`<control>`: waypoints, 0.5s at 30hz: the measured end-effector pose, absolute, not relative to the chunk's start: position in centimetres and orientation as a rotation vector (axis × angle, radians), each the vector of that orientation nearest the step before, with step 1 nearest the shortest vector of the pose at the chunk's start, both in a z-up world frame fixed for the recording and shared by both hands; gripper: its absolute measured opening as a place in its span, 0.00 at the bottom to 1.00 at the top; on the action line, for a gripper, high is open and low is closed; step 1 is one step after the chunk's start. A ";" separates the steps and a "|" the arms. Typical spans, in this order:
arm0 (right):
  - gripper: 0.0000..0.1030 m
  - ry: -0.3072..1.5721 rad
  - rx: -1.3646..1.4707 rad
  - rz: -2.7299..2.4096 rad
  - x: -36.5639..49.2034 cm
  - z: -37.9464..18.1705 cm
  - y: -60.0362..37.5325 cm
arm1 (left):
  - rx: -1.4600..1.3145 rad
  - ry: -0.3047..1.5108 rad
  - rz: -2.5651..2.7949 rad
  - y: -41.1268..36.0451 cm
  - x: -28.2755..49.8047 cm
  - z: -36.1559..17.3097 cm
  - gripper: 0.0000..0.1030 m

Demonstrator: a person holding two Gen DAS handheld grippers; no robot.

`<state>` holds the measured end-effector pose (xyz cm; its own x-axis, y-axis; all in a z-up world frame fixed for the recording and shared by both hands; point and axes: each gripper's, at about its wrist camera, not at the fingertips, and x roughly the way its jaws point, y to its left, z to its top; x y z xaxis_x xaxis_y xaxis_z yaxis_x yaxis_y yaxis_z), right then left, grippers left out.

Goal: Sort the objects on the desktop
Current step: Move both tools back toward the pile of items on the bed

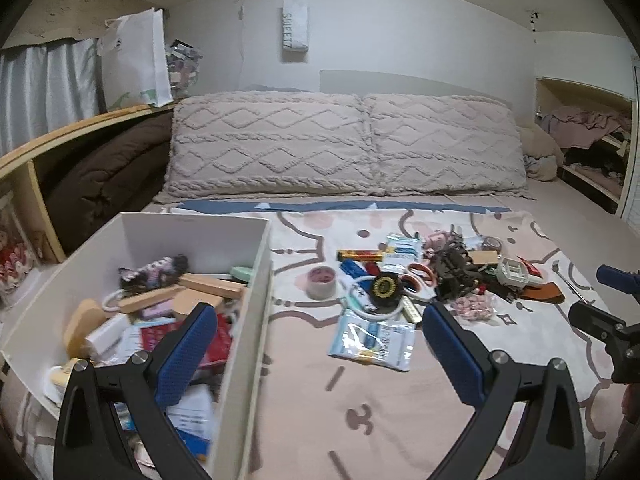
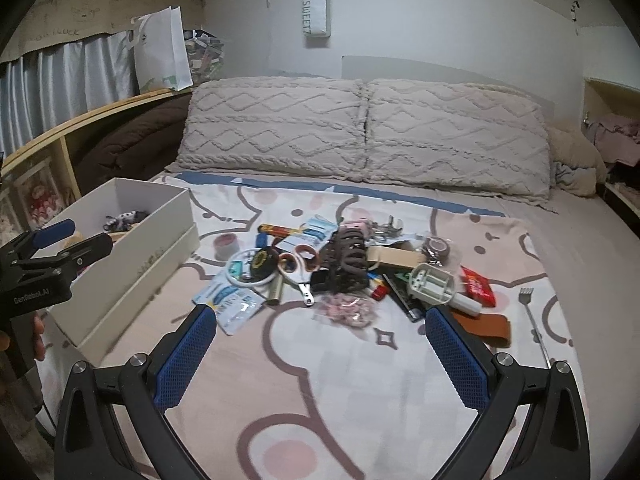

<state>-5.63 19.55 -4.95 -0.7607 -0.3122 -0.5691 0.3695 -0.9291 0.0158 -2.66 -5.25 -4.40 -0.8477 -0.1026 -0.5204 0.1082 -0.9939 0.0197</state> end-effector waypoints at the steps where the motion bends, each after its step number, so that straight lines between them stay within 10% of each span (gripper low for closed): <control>1: 1.00 0.141 0.830 -2.646 -5.7 -5.1 19.8 | 0.829 0.002 -2.920 -4.8 -2.8 -4.7 1.00; 15: 1.00 0.150 0.892 -2.682 -7.2 -7.5 23.8 | 0.970 -0.095 -2.960 -0.7 -5.0 -8.2 1.00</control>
